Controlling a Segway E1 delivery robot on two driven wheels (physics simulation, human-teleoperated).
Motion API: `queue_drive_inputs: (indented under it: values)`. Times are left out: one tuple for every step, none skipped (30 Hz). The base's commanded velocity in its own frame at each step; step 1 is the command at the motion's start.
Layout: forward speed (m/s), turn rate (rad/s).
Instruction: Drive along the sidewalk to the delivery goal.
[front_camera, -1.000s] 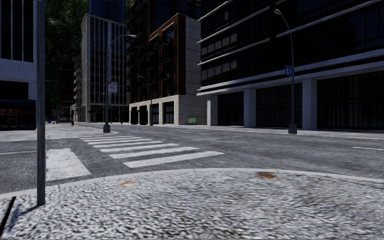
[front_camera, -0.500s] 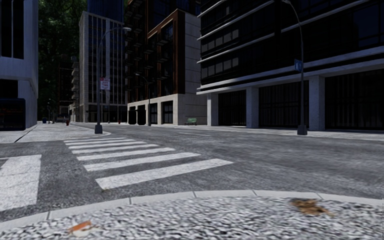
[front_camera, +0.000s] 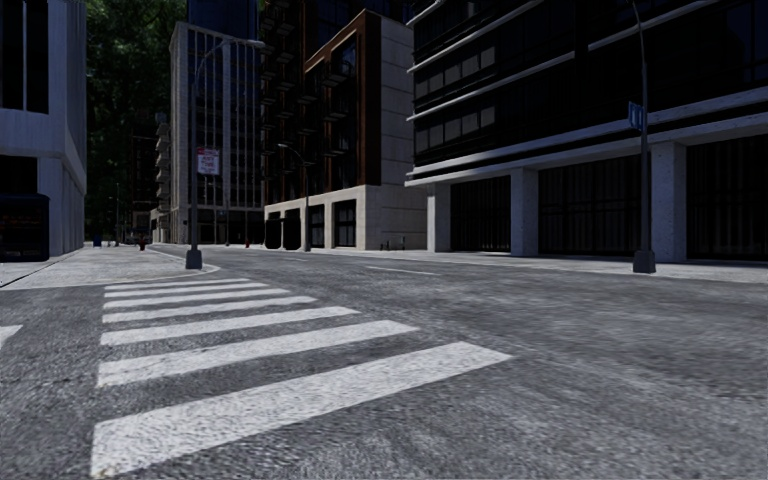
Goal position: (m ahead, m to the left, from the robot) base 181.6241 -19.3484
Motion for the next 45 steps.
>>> queue_drive_inputs:
  values:
    - [1.55,0.35]
    - [1.51,0.37]
    - [1.48,0.38]
    - [1.46,0.38]
    - [1.46,0.38]
    - [1.42,0.38]
    - [1.40,0.38]
    - [1.40,0.38]
    - [1.39,0.41]
    - [1.38,0.42]
    - [1.37,0.43]
    - [1.37,0.43]
    - [1.36,0.43]
    - [1.36,0.43]
    - [1.36,0.43]
    - [1.35,0.43]
    - [1.35,0.43]
    - [1.35,0.43]
    - [1.35,0.43]
    - [1.35,0.44]
    - [1.35,0.44]
    - [1.35,0.44]
    - [1.35,0.45]
    - [1.35,0.45]
    - [1.35,0.45]
    - [1.35,0.45]
    - [1.35,0.45]
    - [1.35,0.45]
    - [1.35,0.45]
    - [1.35,0.45]
    - [1.35,0.45]
    - [1.35,0.45]
    - [1.36,0.45]
    - [1.36,0.45]
    - [1.36,0.45]
    - [1.37,0.45]
    - [1.43,0.45]
    - [1.43,0.45]
    - [1.63,0.45]
    - [2.00,0.45]
    - [2.00,0.45]
    - [2.00,0.45]
    - [2.00,0.45]
    - [2.00,0.45]
    - [2.00,0.45]
